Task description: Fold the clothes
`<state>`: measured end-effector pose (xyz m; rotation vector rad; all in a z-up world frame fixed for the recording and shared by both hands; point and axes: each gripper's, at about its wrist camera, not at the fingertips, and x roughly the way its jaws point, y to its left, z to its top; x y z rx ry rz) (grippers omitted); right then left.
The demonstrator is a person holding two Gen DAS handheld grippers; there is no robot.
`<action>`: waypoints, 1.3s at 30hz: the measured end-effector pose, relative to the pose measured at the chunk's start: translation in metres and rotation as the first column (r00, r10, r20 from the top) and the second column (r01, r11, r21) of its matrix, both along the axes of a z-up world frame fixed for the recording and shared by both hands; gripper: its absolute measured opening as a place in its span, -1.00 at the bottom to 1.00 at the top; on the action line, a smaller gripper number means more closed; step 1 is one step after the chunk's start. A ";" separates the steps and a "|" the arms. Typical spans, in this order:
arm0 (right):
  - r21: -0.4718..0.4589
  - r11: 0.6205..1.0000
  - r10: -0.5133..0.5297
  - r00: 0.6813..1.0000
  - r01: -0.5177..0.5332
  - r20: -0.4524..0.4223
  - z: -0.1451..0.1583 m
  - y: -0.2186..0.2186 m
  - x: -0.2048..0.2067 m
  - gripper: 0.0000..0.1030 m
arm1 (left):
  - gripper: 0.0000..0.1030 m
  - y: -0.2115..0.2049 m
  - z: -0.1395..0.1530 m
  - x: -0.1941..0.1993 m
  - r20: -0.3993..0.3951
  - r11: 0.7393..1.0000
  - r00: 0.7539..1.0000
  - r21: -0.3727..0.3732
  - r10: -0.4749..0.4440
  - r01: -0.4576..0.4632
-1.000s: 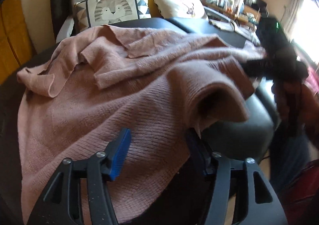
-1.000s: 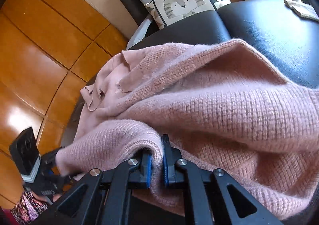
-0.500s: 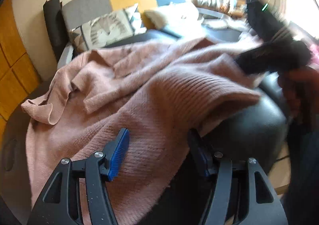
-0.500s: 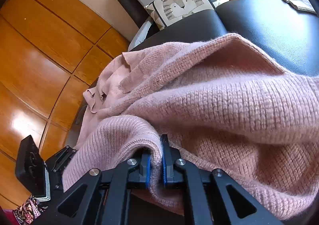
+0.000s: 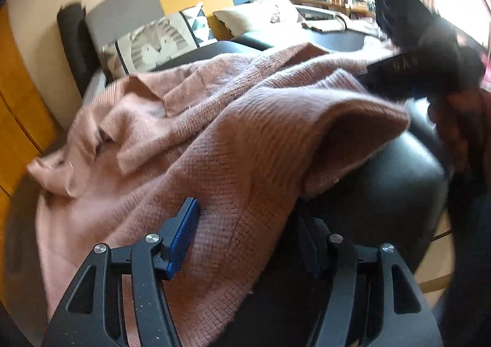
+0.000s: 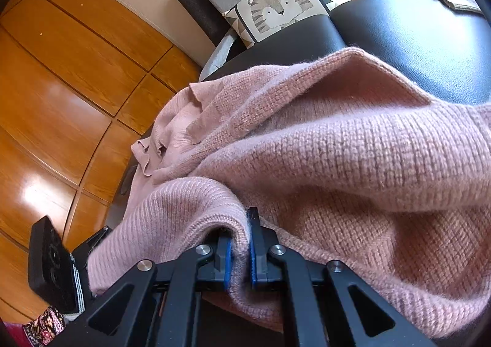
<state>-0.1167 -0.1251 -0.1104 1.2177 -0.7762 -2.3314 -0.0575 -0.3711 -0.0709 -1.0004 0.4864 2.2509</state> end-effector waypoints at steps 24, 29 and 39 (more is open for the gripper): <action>0.100 0.995 -0.016 0.992 0.029 -0.126 0.023 -0.020 0.012 -0.87 | -0.85 -0.048 0.065 0.014 -0.141 0.931 0.951 0.286 0.274 -0.226; -0.183 0.982 -0.080 0.987 0.053 -0.143 0.044 0.002 0.015 -0.87 | -0.85 -0.070 0.101 0.021 -0.171 0.898 0.939 0.384 0.298 -0.215; -0.639 0.756 -0.034 0.967 -0.142 -0.254 0.123 0.016 0.003 -0.87 | -0.85 -0.112 0.201 0.040 -0.248 0.748 0.897 0.652 0.366 -0.125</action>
